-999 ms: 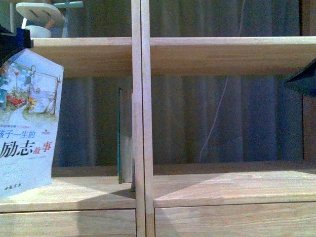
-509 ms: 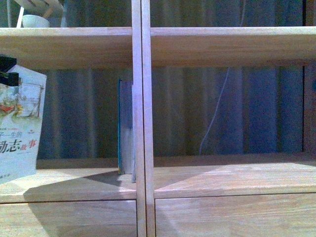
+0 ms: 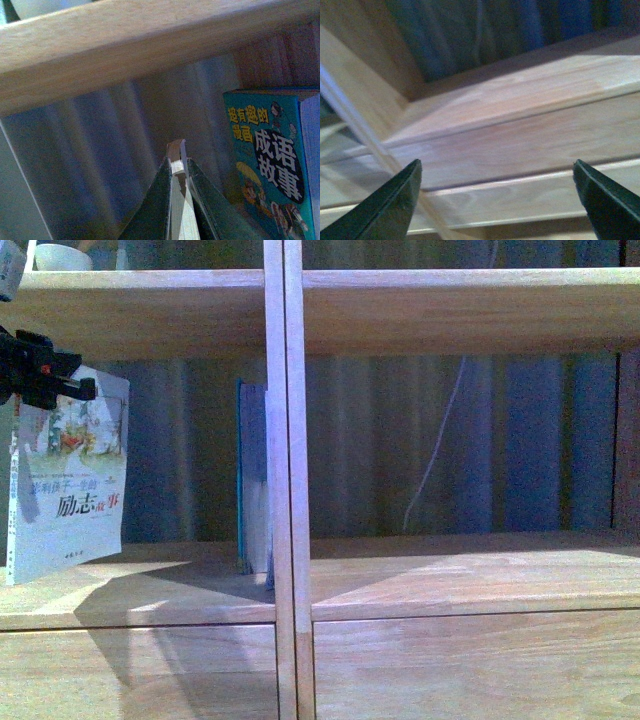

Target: Organize books on shelf

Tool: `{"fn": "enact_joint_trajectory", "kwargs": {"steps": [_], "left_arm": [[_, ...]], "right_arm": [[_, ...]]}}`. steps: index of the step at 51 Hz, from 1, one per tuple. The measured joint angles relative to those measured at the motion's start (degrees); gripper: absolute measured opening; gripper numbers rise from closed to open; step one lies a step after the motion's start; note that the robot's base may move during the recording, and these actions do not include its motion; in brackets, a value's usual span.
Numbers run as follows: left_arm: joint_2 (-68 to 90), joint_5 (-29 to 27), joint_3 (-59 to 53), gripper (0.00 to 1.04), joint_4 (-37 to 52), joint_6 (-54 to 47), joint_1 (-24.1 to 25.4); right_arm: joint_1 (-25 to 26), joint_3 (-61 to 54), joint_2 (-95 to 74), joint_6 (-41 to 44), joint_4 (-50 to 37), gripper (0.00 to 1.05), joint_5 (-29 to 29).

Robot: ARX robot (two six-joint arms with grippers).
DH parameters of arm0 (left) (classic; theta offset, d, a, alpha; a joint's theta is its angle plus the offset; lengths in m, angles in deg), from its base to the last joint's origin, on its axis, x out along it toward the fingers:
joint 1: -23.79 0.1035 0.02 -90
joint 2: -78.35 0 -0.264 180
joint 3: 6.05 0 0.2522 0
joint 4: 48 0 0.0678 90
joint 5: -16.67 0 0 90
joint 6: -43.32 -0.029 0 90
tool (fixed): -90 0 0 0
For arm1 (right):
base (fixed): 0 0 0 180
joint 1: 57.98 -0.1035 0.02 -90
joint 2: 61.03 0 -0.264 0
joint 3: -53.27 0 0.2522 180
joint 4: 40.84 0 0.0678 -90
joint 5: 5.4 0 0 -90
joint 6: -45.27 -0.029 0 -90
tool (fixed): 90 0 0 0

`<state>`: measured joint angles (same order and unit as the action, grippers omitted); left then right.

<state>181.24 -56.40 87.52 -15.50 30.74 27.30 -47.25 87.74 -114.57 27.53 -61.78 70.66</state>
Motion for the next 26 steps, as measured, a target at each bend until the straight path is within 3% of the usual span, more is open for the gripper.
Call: {"fn": "enact_joint_trajectory", "kwargs": {"steps": [5,10,14,21,26], "left_arm": [[2.60,0.74,2.71,0.07,0.04,-0.09,-0.48],[6.25,1.64,6.93,0.07,0.00,-0.70,-1.66],[9.97,2.43,11.34,0.07,-1.18,-1.55,-3.08],[15.08,2.36,17.09,0.07,-2.08,-1.79,-4.83],[18.93,2.38,20.98,0.07,-2.86,-2.58,-6.03]], "right_arm": [[-1.33,-2.23,2.62,8.68,2.32,0.76,4.61],[-3.15,-6.21,6.27,14.43,2.34,0.55,6.56],[-4.37,-8.96,9.05,16.02,2.40,0.38,7.63],[-5.51,-11.43,12.13,16.55,3.04,0.19,8.96],[-9.25,-13.11,14.75,16.83,4.09,0.04,13.33]]}}
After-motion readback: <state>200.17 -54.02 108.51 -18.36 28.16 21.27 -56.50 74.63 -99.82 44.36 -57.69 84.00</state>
